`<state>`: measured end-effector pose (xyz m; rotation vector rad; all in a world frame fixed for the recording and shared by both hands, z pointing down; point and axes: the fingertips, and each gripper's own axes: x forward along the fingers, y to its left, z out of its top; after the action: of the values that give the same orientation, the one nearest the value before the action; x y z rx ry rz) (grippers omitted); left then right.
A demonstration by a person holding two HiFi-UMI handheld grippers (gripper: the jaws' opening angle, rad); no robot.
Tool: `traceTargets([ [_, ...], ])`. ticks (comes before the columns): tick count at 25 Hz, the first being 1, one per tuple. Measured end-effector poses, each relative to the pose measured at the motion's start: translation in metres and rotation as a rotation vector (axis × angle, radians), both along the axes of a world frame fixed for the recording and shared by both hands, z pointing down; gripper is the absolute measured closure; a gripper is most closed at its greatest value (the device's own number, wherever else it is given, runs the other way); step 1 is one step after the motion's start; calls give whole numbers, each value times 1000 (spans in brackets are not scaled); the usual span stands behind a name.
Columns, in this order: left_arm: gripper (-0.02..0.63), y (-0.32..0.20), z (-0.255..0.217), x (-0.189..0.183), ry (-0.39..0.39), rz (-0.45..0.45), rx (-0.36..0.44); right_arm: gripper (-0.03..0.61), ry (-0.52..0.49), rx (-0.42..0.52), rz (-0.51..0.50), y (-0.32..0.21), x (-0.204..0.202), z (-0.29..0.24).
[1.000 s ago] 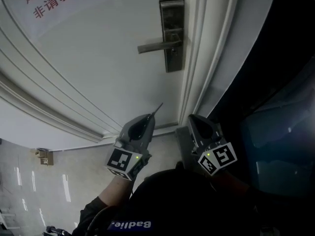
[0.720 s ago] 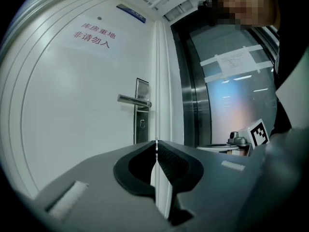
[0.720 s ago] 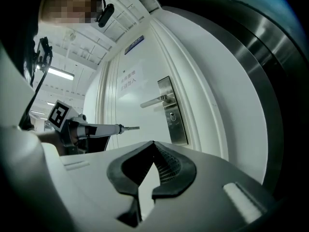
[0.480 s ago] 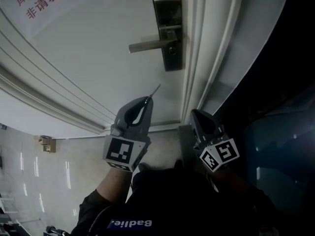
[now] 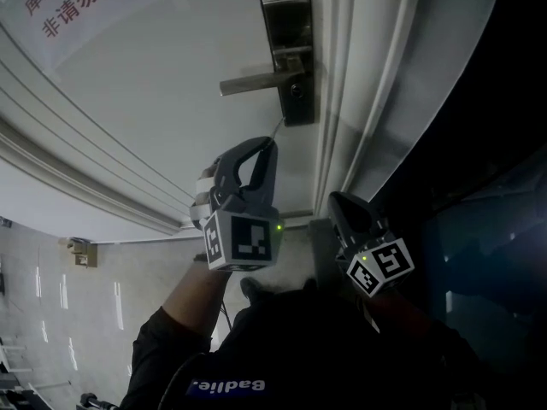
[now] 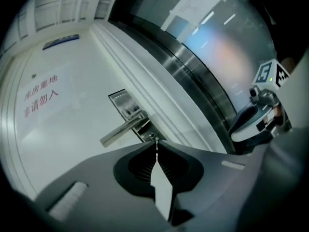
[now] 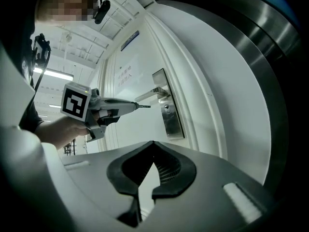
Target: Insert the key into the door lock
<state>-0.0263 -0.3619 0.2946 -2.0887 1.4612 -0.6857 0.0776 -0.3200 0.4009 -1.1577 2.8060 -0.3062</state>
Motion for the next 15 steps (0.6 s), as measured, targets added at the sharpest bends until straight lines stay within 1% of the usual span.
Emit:
traceTargets([
  [2,583,-6,0,4,-65,-18,21,574,3,-2,-8,2,0,1],
  [7,583,-18,4,12,-182,-43,30,574,13,-1,-24,6,4,0],
  [15,583,-37,5,27,-489,-62,107,574,23,-13,-22,9,14,5],
])
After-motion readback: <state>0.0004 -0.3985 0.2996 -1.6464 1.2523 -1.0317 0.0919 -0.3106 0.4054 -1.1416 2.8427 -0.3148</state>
